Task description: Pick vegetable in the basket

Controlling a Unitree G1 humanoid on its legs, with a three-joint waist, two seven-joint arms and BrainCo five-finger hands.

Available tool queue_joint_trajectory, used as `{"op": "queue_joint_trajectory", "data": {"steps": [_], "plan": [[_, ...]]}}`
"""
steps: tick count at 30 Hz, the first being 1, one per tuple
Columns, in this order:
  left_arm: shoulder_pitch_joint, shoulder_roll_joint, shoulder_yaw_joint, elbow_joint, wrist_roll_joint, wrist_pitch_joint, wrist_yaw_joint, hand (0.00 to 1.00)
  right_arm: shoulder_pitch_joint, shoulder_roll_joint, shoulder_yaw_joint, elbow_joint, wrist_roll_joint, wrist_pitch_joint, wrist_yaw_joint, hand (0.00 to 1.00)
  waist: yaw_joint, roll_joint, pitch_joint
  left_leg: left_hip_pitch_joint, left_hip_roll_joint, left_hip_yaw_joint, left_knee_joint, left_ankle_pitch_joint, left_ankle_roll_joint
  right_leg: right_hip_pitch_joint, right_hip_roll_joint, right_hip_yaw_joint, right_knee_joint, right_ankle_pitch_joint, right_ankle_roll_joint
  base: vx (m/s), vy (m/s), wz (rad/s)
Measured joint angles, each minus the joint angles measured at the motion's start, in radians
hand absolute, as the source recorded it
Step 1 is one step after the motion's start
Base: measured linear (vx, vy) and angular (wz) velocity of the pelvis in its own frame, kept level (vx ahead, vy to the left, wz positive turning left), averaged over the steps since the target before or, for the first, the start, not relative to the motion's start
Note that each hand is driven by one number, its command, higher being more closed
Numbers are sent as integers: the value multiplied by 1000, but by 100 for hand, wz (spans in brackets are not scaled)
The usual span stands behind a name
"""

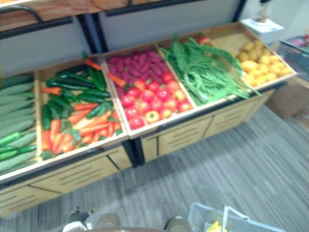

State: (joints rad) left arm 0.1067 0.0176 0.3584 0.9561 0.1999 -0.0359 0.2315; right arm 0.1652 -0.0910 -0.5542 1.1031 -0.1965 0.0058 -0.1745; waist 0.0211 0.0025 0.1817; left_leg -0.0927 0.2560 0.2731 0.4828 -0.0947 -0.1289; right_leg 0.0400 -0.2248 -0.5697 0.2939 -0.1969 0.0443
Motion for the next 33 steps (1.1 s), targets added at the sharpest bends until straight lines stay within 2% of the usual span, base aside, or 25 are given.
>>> {"op": "queue_joint_trajectory", "data": {"steps": [1, 2, 4, 7, 10, 16, 21, 24, 25, 28, 30, 33], "plan": [[0, 3, -4, 2, 0, 0, 0, 0, -11, -9, -7, 4, 0, -2, -1, 100, -2, 0, 0, 14, -11, 52, -59, 6, 9, 3, -10, 0, -5, 7, 11, 59, 167, 88], [-1, 4, -11, 3, 1, 0, -1, 0, -37, -25, -16, 6, 0, -2, 0, 100, -7, -5, 0, 49, -59, 72, -192, 24, 31, 7, -17, -2, -43, 28, 42, 56, 178, 85], [-1, 8, -19, 4, 2, -1, -1, 0, -60, -29, -18, 10, -1, -4, 2, 100, -9, 5, -1, 62, -87, 70, -281, 29, 35, 11, -12, -13, -96, 46, 56, 55, 178, 69], [12, 32, -19, 51, 2, 3, -1, 0, -82, -17, -6, 21, -23, 0, 6, 100, 7, -24, 15, 83, -107, 68, -307, 35, 42, 70, -2, -30, -187, 102, 70, 50, 152, 24], [25, 36, -36, 64, 2, 3, -1, 0, -86, -16, 15, 22, -31, -3, 7, 100, 8, -27, 14, 112, -124, 70, -347, 36, 44, 88, 0, -11, -224, 127, 75, 23, 78, -8], [27, 57, -87, 79, 11, 2, -2, 0, -85, -22, 22, 21, -40, -18, 6, 100, -9, -25, 12, 167, -150, 77, -457, 42, 52, 26, -29, 41, -136, 129, 80, -35, 76, -18], [28, 68, -74, 72, 10, 5, 12, 0, -82, -4, 21, 13, -40, -12, 6, 100, -15, -50, 9, 174, -187, 106, -501, 54, 70, -81, -80, 127, 4, 126, 76, -124, 115, -21], [21, 71, -27, 58, -1, 12, 60, 0, -77, 23, 26, 14, -38, 0, 5, 100, -7, -80, -3, 169, -204, 129, -525, 73, 79, -84, -60, 196, -89, 125, 77, -116, 13, -29], [10, 71, -12, 58, -1, 13, 75, 0, -76, 27, 34, 14, -38, 2, 5, 100, -8, -80, -3, 164, -204, 128, -539, 86, 79, -84, -53, 203, -118, 136, 94, -136, -48, -6], [-4, 64, 37, 18, -23, 11, 128, 0, -58, 32, 33, 19, -35, 4, -1, 100, -19, -78, -2, 167, -200, 118, -578, 120, 72, -81, -37, 197, -135, 139, 98, -94, -51, 9], [-2, 41, 87, -91, -49, 8, 191, 0, -24, 34, 42, 33, -20, 4, -16, 100, -18, -75, -6, 167, -187, 86, -582, 130, 67, -49, -13, 181, -171, 139, 97, -68, -82, 33], [36, -3, 104, -288, -68, -6, 272, 0, 1, 34, 57, 44, -20, 3, -23, 100, -17, -67, -19, 161, -175, 57, -583, 134, 61, -22, 12, 182, -206, 139, 96, -21, -51, 32]]}}
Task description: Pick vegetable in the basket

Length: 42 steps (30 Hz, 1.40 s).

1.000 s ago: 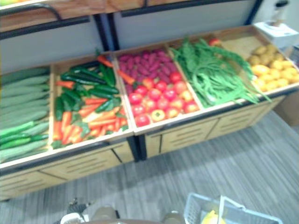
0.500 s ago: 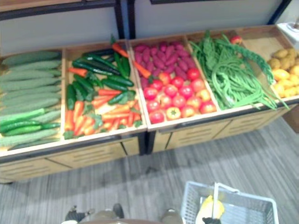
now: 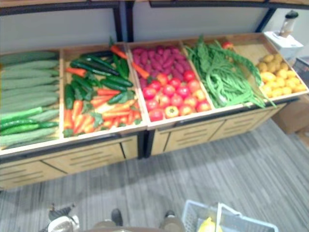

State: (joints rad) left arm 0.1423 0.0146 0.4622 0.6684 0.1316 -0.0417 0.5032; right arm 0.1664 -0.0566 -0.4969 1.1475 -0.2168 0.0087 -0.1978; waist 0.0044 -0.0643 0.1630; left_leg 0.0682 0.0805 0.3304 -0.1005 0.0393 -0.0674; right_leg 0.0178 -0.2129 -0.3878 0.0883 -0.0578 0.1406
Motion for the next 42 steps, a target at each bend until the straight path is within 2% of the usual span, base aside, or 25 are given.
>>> {"op": "queue_joint_trajectory", "data": {"steps": [2, 5, 8, 12, 14, 15, 18, 20, 23, 26, 29, 35, 42], "plan": [[36, -30, -4, -185, 21, -6, 62, 0, 24, -1, 21, 0, 0, -2, -13, 100, 0, 12, -28, -14, 7, -17, 0, 3, -4, 3, 12, -2, -15, 0, -1, 17, -46, 20], [47, -36, -8, -349, 128, -22, 143, 0, 27, -5, 44, -1, 0, -18, -31, 100, 2, 31, -43, -14, 13, -25, 0, 11, 5, 9, 27, -4, -17, 8, -16, 67, -47, 5], [36, -22, -49, -493, 199, -37, 193, 0, 28, -4, 54, -1, 1, -34, -37, 100, 0, 44, -55, -12, 15, -37, 2, 13, 3, 25, 40, -12, -26, 14, -24, 80, -36, 9], [15, 17, -97, -635, 286, -55, 212, 0, 22, -13, 56, -2, 2, -38, -36, 100, 0, 47, -61, -7, 21, -39, 5, 14, 2, 36, 50, -12, -41, 17, -28, 46, -32, 2], [8, 54, -117, -656, 324, -64, 214, 0, 22, -22, 71, -2, 5, -39, -34, 100, -2, 48, -61, 1, 22, -36, 4, 13, 1, 43, 52, -8, -45, 16, -28, 14, -13, -7], [8, 102, -146, -660, 352, -66, 206, 0, 22, -28, 75, -2, 11, -44, -33, 100, -4, 49, -62, 4, 22, -31, 1, 12, 0, 43, 54, -2, -49, 18, -31, -2, -6, -10], [8, 205, -194, -659, 403, -72, 169, 0, 21, -36, 75, -4, 22, -46, -31, 100, -6, 52, -64, 5, 24, -16, 0, 10, -3, 38, 56, 12, -54, 22, -33, -17, 0, -14], [7, 332, -238, -640, 448, -91, 115, 0, 22, -45, 76, -4, 24, -47, -14, 100, -16, 56, -66, 5, 25, -7, -1, 7, -6, 34, 59, 21, -65, 24, -32, -27, 0, -13], [-25, 474, -293, -545, 507, -124, 50, 0, 22, -56, 85, -15, 24, -59, 1, 100, -24, 63, -68, 4, 32, 27, -1, 3, -11, 14, 68, 58, -75, 36, -38, -16, -1, -31], [-84, 550, -352, -459, 521, -137, -21, 0, 25, -67, 93, -42, 24, -68, 12, 100, -32, 72, -66, -12, 38, 58, 1, 2, -13, -18, 76, 90, -85, 49, -40, -16, -18, -35], [-156, 590, -400, -373, 532, -156, -50, 0, 22, -79, 94, -60, 24, -82, 22, 100, -36, 80, -57, -25, 41, 98, 5, 1, -14, -53, 84, 130, -85, 64, -45, 26, -21, -39], [-289, 646, -469, -247, 552, -148, -81, 0, -11, -84, 97, -94, 23, -85, 32, 100, -58, 82, -5, -43, 42, 133, 5, 1, -14, -106, 89, 177, -68, 72, -47, 8, -13, -22], [-423, 651, -507, -129, 552, -103, -86, 0, -38, -85, 114, -130, 22, -86, 30, 100, -60, 81, 44, -65, 39, 160, 5, 1, -14, -159, 90, 215, -49, 75, -48, 7, -14, -16]]}}
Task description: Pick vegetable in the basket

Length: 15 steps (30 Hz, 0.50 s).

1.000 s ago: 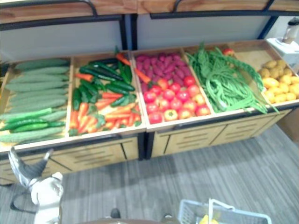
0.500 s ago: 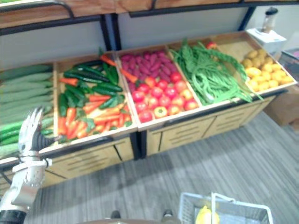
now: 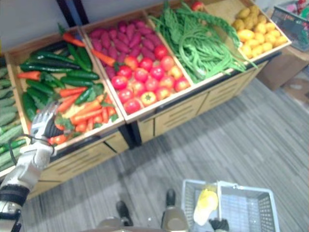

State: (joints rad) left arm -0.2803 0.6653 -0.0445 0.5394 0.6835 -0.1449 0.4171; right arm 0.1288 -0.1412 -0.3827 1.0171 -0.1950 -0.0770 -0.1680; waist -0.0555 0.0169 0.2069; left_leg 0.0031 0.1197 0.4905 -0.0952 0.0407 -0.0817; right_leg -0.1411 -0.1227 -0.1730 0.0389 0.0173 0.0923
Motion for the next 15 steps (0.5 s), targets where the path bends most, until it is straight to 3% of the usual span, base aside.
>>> {"op": "queue_joint_trajectory", "data": {"steps": [15], "plan": [[-139, 12, -31, 145, 7, 61, -10, 0, -56, -18, 36, -41, 0, -2, -5, 100, 2, -1, 75, -55, -1, 32, 0, 2, 1, -99, 0, 41, 47, 0, 0, -2, -14, -7]]}}
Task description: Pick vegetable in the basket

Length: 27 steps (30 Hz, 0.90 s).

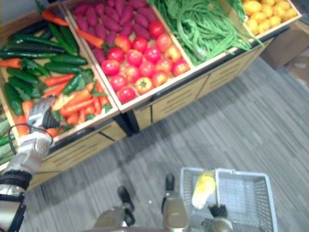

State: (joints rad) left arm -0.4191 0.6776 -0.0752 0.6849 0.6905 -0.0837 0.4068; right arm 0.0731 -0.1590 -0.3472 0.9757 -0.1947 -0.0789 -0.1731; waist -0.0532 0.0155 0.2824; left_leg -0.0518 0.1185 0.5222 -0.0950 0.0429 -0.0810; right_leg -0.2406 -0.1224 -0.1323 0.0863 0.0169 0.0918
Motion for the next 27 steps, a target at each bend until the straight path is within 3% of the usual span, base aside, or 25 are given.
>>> {"op": "queue_joint_trajectory", "data": {"steps": [6, 17, 18, 27], "plan": [[-58, 12, -1, 38, -1, 3, 0, 0, -17, 0, 2, -18, 1, 0, -16, 100, 0, -3, 39, -12, 0, 17, 0, 0, 0, -24, 2, 16, 9, 0, 0, 23, -8, -6], [-137, 20, -35, 37, -3, 7, 3, 0, -59, 2, 10, -26, 1, -1, -18, 100, -1, -43, 88, -56, 8, 43, 15, -2, -2, -82, 14, 89, 20, 3, -3, 30, -11, -6], [-142, 20, -35, 35, -9, 7, 4, 100, -59, 2, 10, -26, 2, -1, -19, 100, -1, -43, 88, -63, 11, 43, 26, -3, -2, -86, 14, 90, 20, 3, -4, 0, 0, 0], [-144, 20, -34, 37, -17, 9, 11, 100, -62, 2, 14, -28, 9, 0, -19, 100, -2, -52, 98, -63, 28, 51, 38, -7, -8, -89, 28, 118, 17, 13, -15, 8, -24, -6]]}}
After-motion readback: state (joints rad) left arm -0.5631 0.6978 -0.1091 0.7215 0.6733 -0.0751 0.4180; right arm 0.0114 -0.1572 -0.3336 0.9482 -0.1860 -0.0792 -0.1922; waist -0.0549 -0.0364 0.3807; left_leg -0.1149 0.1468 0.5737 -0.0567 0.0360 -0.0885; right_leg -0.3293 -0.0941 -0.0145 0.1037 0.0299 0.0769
